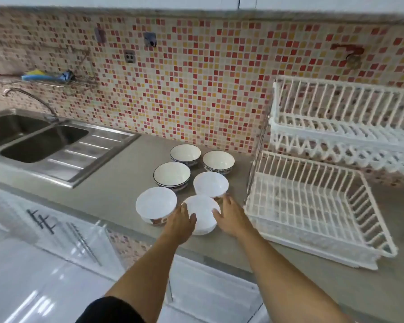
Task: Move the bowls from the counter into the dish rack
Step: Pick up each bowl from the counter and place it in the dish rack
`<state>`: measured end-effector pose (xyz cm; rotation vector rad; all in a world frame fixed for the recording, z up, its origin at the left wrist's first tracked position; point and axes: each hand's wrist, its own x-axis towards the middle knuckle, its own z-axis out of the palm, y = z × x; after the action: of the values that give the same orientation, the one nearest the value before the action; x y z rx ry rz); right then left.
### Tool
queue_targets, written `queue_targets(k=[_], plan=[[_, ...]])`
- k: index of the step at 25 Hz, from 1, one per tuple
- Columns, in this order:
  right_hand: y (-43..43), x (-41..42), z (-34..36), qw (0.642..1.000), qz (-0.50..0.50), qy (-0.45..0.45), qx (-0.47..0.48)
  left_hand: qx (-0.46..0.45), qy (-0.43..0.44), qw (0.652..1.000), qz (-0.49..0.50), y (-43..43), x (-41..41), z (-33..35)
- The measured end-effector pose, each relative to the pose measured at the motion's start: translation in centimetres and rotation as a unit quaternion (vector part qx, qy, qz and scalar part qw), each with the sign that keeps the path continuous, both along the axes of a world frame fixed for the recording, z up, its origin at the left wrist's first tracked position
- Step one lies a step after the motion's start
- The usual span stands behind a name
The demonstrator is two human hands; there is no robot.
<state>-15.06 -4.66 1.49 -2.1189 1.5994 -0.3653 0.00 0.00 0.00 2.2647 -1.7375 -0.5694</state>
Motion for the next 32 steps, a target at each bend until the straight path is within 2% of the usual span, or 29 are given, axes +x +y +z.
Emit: queue_targets(k=[2, 5, 7, 10, 13, 16, 18, 19, 22, 26, 29, 32], plan=[[-1.2, 1.1, -2.4, 0.996, -0.073, -0.013, 0.054, -0.004, 0.043, 0.998, 0.038, -1.3, -0.1, -1.4], [-1.5, 2.4, -6.3, 0.978, -0.153, -0.053, 0.131, -0.002, 0.047, 0.998, 0.052, -1.8, 0.1, -3.4], [-1.4, 3.5, -8.2, 0.964, -0.177, -0.112, 0.165, 0.000, 0.056, 0.996, 0.063, -2.0, 0.9, -4.8], [-1.0, 4.1, -9.6, 0.950, -0.186, -0.154, 0.198, -0.015, 0.104, 0.993, 0.055, -1.9, 1.2, -5.6], [-0.2, 3.4, -9.4, 0.941, -0.181, -0.203, 0.199, -0.024, 0.121, 0.992, 0.035, -2.0, 1.4, -5.4], [1.2, 2.5, -8.0, 0.946, -0.180, -0.218, 0.157, -0.040, 0.090, 0.995, 0.014, -2.3, 1.9, -3.9], [1.1, 2.3, -6.6, 0.944, -0.200, -0.240, 0.107, -0.086, 0.079, 0.993, 0.010, -2.7, 2.1, -1.4], [0.9, 2.4, -5.0, 0.939, -0.206, -0.265, 0.081, -0.130, 0.102, 0.986, 0.019, -2.8, 2.2, 0.4], [-0.1, 3.2, 1.1, 0.907, -0.218, -0.360, 0.006, -0.261, 0.247, 0.933, 0.029, -3.2, 2.2, 5.6], [-0.9, 3.7, 11.6, 0.865, -0.128, -0.474, -0.102, -0.396, 0.429, 0.811, 0.034, -4.7, 1.1, 13.5], [-1.3, 1.7, 18.3, 0.838, -0.049, -0.516, -0.171, -0.442, 0.500, 0.744, 0.002, -6.3, -0.7, 19.5], [-2.2, -2.7, 23.1, 0.817, 0.029, -0.544, -0.188, -0.451, 0.524, 0.720, -0.063, -7.9, -3.4, 24.3]])
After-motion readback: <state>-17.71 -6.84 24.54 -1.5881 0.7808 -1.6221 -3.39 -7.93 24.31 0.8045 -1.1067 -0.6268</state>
